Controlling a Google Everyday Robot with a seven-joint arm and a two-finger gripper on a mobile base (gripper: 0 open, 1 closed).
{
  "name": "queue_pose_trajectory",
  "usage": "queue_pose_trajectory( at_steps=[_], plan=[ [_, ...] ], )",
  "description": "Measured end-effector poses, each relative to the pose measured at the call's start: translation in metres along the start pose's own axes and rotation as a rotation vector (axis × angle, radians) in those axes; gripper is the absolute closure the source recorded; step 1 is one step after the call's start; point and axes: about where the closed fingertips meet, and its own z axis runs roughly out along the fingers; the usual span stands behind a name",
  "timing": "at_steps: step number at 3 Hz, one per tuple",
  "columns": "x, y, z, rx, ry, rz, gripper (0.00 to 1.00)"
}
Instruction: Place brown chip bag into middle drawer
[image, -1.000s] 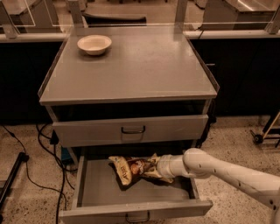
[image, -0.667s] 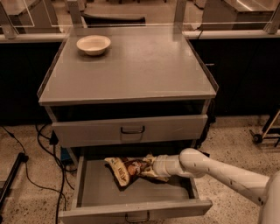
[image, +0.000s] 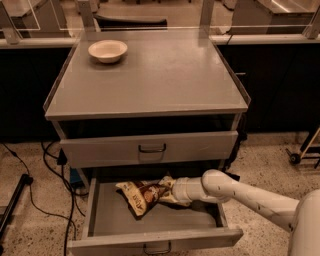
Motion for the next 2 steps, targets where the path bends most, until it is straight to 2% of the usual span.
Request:
queue_pose_trajectory(
  at_steps=[2],
  plan=[
    [0.0000,0.0001,0.0001,0.000,0.000,0.000,0.34]
  ],
)
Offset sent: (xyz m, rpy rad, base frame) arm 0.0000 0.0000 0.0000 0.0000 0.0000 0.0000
